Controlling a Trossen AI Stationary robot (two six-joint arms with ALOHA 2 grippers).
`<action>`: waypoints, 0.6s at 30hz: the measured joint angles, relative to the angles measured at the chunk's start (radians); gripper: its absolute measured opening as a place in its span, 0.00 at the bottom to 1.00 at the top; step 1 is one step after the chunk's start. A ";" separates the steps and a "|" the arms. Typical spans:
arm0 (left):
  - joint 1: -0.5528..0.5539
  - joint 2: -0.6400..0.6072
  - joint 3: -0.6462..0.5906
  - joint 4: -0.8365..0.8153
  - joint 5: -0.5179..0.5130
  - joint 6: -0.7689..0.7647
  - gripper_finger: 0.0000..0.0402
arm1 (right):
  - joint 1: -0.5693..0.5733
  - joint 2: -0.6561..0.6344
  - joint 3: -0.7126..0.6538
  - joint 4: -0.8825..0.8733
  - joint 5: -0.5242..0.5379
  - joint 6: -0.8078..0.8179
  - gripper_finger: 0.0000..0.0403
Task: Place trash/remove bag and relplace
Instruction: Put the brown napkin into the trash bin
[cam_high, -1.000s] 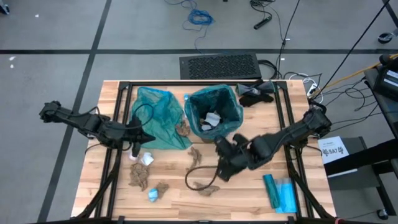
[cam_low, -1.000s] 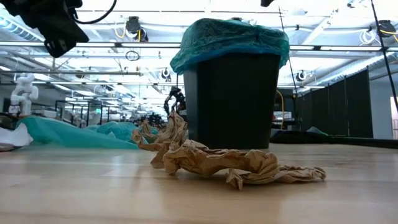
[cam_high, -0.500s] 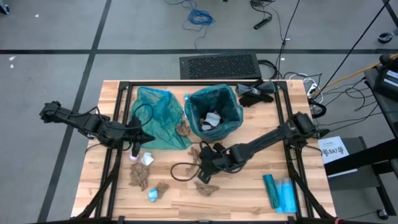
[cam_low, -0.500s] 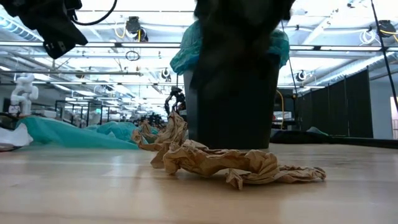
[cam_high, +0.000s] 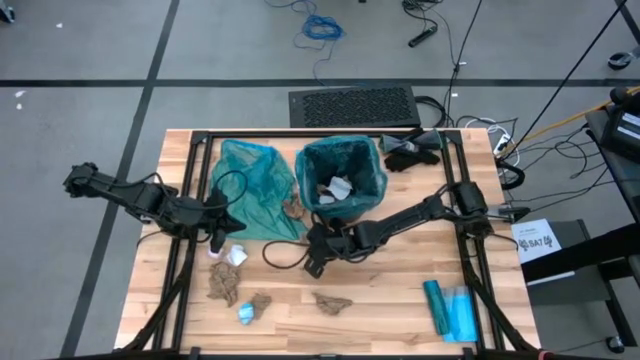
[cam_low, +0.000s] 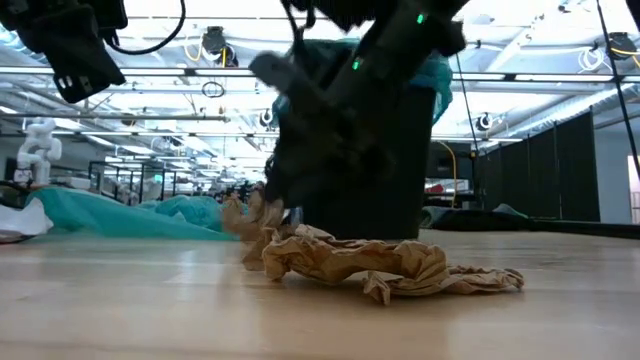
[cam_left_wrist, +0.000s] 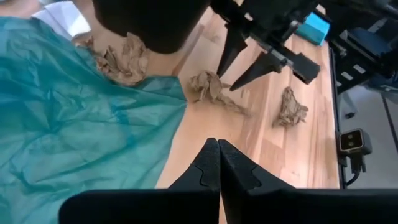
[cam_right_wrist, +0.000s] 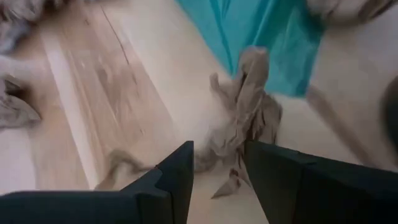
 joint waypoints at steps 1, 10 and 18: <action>0.000 0.000 0.000 -0.010 0.001 -0.011 0.00 | -0.007 0.010 -0.001 0.016 -0.030 -0.001 0.32; 0.000 0.000 0.000 -0.061 0.037 -0.057 0.00 | -0.037 0.067 -0.003 0.121 -0.075 -0.007 0.24; 0.000 0.001 0.000 -0.066 0.039 -0.074 0.00 | -0.065 0.106 0.002 0.148 -0.123 -0.035 0.06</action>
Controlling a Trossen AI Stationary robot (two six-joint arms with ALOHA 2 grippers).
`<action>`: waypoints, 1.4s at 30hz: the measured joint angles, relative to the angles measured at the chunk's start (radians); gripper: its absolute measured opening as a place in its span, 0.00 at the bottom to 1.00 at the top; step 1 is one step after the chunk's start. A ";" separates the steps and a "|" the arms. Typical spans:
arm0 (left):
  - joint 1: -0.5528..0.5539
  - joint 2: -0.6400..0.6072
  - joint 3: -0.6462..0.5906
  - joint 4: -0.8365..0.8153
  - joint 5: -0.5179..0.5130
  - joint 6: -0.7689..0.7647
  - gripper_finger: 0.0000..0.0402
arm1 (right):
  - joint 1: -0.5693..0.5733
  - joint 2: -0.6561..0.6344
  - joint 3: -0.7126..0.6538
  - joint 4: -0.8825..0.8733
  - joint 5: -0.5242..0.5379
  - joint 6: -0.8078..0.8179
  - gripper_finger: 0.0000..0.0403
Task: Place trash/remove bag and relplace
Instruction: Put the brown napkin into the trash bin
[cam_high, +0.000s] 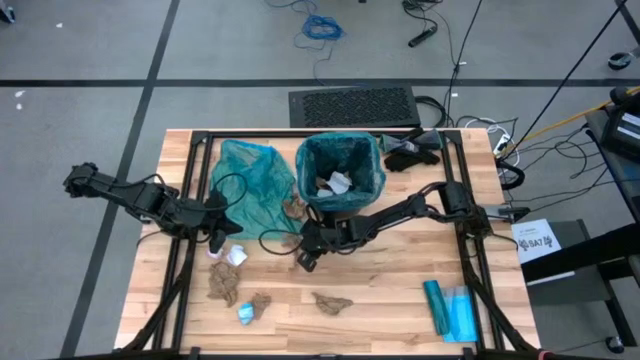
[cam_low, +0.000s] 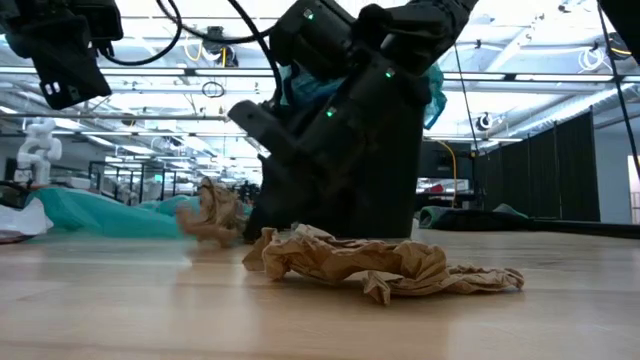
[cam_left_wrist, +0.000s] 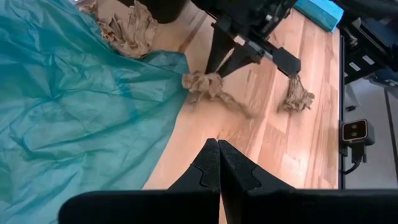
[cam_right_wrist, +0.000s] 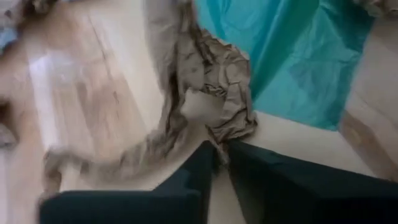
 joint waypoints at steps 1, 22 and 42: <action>0.000 0.000 0.000 0.000 0.000 0.000 0.00 | 0.003 -0.001 0.000 -0.006 -0.008 -0.002 0.03; 0.000 0.000 0.000 0.002 -0.020 0.002 0.00 | 0.242 -0.536 -0.002 -0.268 0.370 0.065 0.00; 0.000 0.003 0.000 0.010 -0.024 -0.024 0.00 | -0.110 -0.731 -0.002 -0.414 0.405 -0.100 0.01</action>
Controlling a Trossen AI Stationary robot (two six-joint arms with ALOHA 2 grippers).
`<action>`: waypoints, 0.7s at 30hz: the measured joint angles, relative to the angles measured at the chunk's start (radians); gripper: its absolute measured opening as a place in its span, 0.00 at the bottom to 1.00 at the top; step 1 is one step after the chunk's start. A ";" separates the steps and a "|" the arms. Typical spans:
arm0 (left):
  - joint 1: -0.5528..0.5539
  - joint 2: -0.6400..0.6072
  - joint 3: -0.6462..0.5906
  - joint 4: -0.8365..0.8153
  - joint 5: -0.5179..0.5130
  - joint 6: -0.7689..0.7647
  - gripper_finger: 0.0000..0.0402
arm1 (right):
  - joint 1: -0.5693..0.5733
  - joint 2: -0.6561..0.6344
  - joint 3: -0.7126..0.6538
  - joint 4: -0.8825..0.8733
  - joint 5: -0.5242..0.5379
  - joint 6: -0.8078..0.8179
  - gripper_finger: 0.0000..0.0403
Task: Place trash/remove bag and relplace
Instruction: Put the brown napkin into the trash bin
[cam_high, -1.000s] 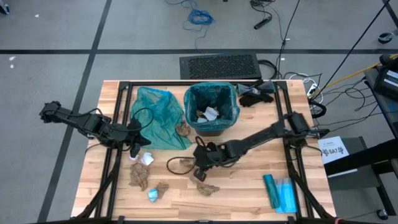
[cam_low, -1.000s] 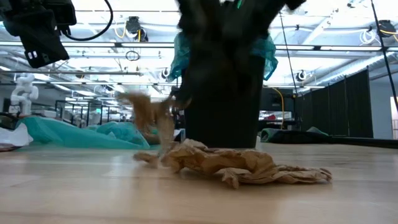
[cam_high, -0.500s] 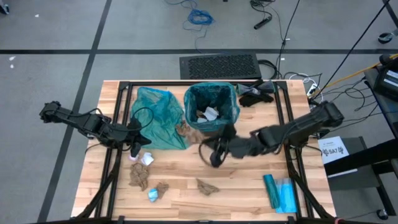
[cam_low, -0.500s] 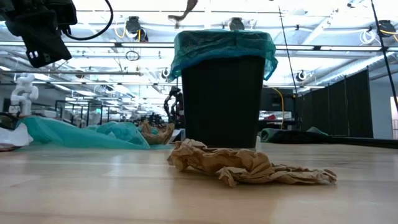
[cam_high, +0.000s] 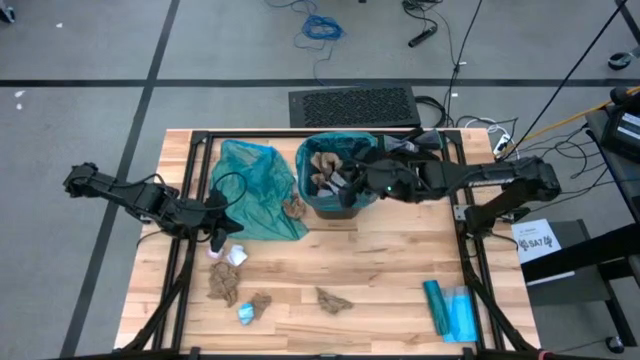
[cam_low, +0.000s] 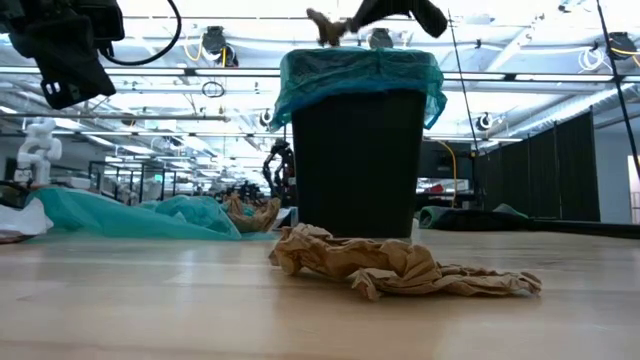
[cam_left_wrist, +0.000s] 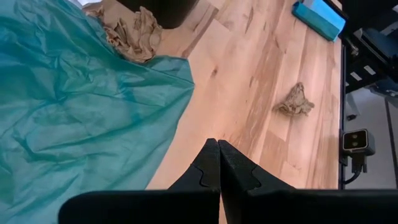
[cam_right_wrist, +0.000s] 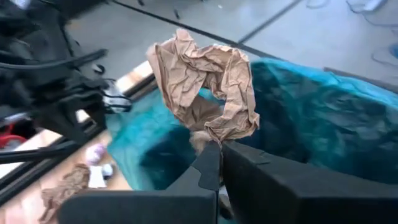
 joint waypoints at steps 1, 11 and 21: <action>0.000 0.000 0.000 0.000 0.000 -0.001 0.00 | -0.015 0.000 0.000 -0.012 -0.013 0.001 0.03; 0.000 0.000 0.000 0.000 0.000 0.006 0.00 | -0.107 -0.001 0.000 -0.058 -0.131 -0.012 0.22; 0.000 0.000 0.000 -0.004 -0.021 0.008 0.00 | -0.023 -0.067 0.000 -0.057 -0.259 -0.040 0.27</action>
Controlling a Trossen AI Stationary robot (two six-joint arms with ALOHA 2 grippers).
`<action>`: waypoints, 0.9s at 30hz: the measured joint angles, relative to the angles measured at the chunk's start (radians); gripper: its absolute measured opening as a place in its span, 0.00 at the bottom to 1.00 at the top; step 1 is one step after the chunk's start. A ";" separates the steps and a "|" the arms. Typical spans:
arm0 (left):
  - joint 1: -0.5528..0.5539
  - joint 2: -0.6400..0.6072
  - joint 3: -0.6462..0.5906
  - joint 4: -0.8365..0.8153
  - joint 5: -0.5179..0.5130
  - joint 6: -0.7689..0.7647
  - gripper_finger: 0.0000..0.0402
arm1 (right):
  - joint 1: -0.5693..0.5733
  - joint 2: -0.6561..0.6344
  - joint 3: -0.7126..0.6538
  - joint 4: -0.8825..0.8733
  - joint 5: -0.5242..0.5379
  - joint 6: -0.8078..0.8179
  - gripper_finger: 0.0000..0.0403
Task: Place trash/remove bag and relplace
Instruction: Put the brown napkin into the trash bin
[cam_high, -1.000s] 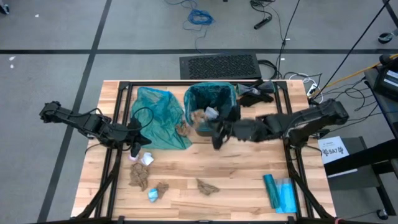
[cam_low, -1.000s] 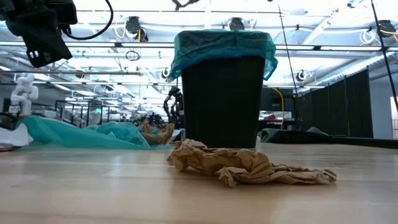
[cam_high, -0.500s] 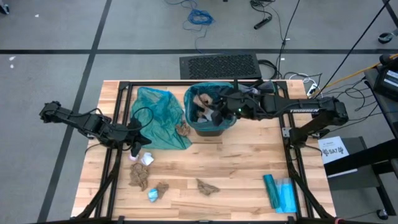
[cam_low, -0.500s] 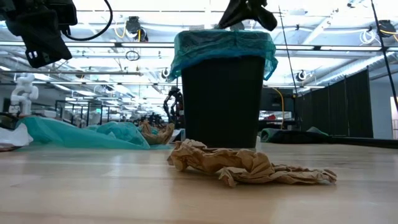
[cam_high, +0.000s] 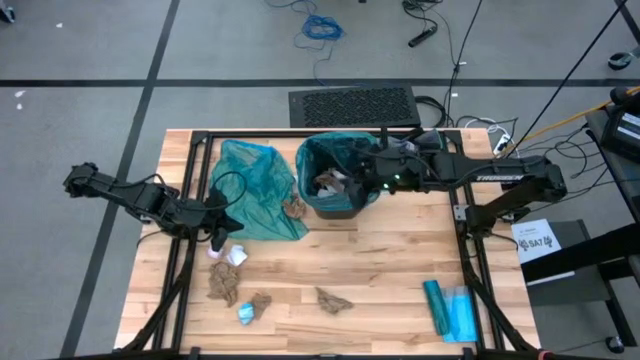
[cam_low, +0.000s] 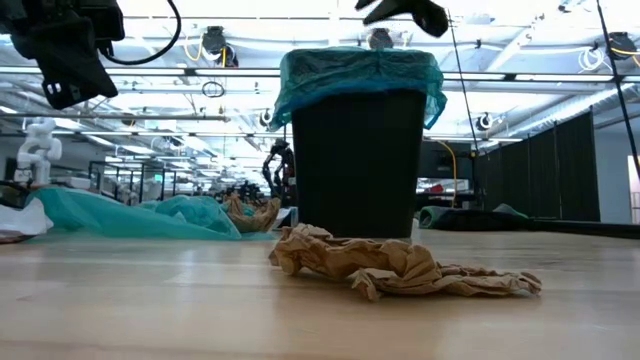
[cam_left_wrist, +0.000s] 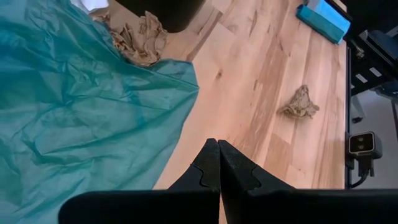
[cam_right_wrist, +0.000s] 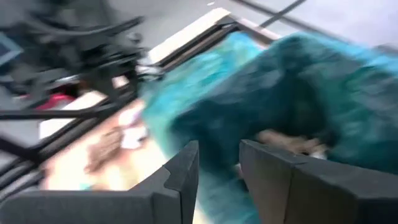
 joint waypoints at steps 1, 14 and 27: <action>0.000 0.000 0.000 -0.001 -0.001 0.000 0.00 | 0.020 -0.009 0.000 -0.003 -0.004 0.017 0.26; 0.000 0.000 0.000 0.002 -0.019 0.019 0.00 | 0.336 0.090 0.000 -0.131 0.068 0.145 0.25; 0.000 0.000 0.000 0.006 0.034 -0.014 0.00 | 0.486 0.335 0.000 -0.010 0.027 0.318 0.29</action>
